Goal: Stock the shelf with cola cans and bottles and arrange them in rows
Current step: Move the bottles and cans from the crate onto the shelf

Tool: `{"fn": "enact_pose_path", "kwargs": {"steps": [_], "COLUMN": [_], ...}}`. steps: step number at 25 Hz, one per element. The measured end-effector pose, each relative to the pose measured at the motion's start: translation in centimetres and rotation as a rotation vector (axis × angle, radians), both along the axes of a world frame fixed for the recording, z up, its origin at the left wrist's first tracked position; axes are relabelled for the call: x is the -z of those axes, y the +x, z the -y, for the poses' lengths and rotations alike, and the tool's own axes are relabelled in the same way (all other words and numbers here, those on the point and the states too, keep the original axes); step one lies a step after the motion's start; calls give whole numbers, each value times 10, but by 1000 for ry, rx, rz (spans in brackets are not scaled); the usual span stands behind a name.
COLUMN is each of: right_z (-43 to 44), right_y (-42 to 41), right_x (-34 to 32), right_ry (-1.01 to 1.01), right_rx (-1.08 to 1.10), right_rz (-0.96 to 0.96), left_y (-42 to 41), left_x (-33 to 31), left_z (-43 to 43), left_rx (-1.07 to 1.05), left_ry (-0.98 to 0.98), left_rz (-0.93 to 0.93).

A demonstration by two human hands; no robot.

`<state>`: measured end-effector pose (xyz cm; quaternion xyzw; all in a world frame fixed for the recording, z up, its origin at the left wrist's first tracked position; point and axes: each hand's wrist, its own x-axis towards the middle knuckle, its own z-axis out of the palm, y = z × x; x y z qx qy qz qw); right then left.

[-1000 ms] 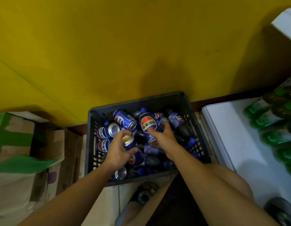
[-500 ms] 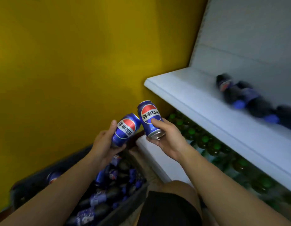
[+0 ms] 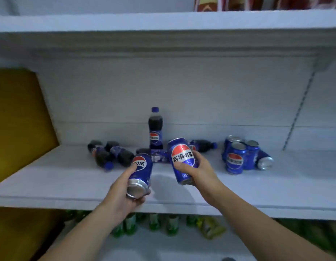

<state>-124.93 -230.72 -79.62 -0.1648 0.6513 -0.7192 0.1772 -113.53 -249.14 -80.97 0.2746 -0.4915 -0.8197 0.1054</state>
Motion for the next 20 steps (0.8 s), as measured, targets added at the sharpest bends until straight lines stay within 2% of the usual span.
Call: {"fn": "enact_pose_path", "kwargs": {"steps": [2,6,11,13,17,20], "right_z": [-56,-154,-209,-217,-221,-216], "right_y": [-17,-44,-87,-111,-149,-171], "right_x": [6,29,55,63,69,77], "right_ry": [90,213,441,540,708,803], "right_rx": [172,389,700,734,656,653], "right_rz": [-134,-192,-162,-183,-329,-430], "left_y": [-47,-128,-192,-217,-261,-294], "left_x": [1,20,41,51,63,63], "left_z": [-28,-95,-164,-179,-189,-187], "left_rx": [48,158,166,152,165,149], "left_ry": [-104,-369,-441,-547,-849,-883], "left_rz": [30,45,54,99,291,325]}}
